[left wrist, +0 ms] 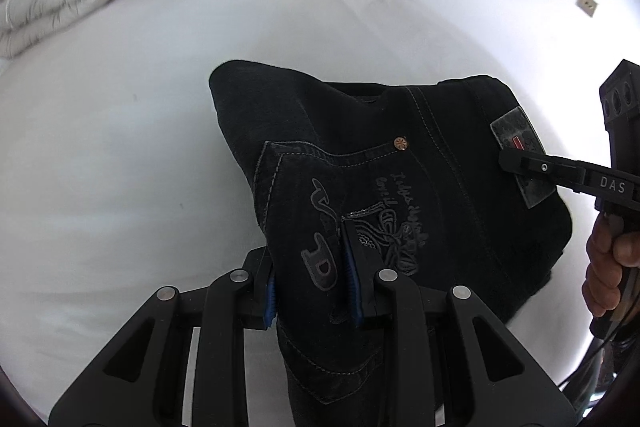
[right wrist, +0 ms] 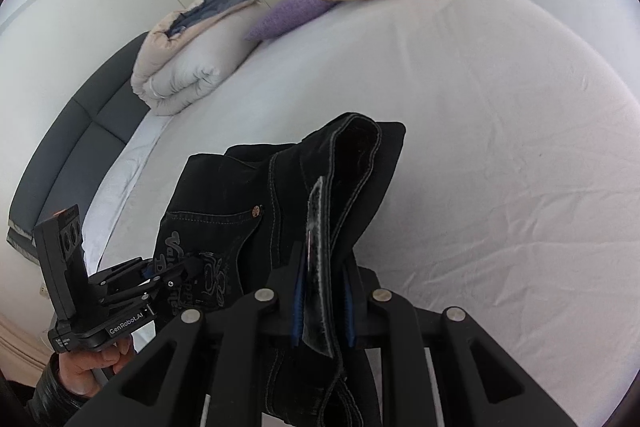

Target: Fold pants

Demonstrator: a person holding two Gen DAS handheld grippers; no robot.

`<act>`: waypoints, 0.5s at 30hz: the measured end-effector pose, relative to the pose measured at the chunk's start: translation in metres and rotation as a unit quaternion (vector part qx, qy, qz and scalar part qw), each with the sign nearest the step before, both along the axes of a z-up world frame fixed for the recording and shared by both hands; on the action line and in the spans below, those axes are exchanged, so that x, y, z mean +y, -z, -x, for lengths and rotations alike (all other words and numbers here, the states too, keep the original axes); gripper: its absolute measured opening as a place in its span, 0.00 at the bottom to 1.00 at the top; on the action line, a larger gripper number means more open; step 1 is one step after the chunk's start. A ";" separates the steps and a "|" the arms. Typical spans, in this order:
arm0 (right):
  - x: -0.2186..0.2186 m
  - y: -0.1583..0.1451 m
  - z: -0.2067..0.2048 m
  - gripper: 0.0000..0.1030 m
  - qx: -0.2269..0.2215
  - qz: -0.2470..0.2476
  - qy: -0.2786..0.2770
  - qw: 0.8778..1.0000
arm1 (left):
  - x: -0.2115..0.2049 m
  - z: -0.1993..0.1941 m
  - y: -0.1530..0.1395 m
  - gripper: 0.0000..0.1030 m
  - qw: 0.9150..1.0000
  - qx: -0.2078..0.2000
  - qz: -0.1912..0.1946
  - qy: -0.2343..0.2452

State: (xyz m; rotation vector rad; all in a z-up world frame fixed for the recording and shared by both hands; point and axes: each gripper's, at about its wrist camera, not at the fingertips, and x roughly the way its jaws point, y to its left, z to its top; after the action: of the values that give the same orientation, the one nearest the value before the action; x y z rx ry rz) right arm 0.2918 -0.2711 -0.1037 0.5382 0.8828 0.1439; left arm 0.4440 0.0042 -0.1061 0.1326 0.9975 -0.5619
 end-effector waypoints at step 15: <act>-0.021 0.031 0.057 0.62 -0.021 -0.024 0.080 0.996 | 0.030 0.036 0.003 0.57 0.998 -0.044 0.024 -0.040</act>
State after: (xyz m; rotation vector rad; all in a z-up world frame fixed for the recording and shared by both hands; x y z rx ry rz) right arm 0.2352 -0.2917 -0.1350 0.6461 0.7934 0.0296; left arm 0.4083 0.0341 -0.1087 0.0738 0.8998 -0.5018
